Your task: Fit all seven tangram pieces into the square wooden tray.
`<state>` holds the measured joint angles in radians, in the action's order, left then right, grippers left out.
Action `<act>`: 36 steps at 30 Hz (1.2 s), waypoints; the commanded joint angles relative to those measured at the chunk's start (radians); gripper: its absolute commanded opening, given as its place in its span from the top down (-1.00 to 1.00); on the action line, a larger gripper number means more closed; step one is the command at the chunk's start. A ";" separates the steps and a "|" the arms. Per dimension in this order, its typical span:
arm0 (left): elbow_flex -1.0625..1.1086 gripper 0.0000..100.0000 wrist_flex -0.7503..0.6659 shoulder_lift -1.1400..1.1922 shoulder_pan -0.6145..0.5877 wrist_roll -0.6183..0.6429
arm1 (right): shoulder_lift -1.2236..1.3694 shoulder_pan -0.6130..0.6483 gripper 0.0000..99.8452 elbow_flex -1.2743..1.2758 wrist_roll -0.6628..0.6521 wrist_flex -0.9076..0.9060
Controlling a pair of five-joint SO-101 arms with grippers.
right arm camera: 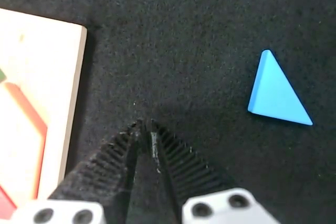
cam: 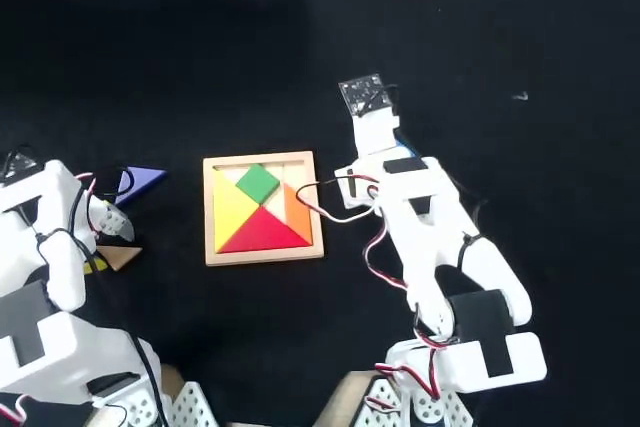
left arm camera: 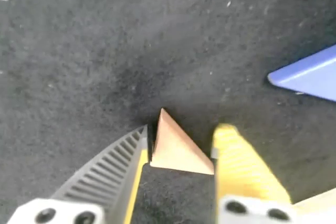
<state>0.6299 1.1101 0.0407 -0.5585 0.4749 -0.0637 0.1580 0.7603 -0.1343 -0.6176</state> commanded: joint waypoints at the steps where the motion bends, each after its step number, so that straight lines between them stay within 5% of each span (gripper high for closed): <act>1: -0.071 0.68 0.006 -0.002 0.007 -0.014 | -0.007 -0.009 0.98 -0.013 0.002 0.014; 30: -0.266 0.68 -0.035 -0.018 0.420 -0.052 | -0.007 -0.009 0.98 -0.005 0.002 0.017; 36: -0.412 0.68 0.273 -0.212 0.259 -0.242 | -0.007 -0.009 0.98 -0.005 0.002 0.018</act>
<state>0.3429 1.1945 -0.0130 -0.1979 0.3445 -0.0637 0.1580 0.7603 -0.1343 -0.6176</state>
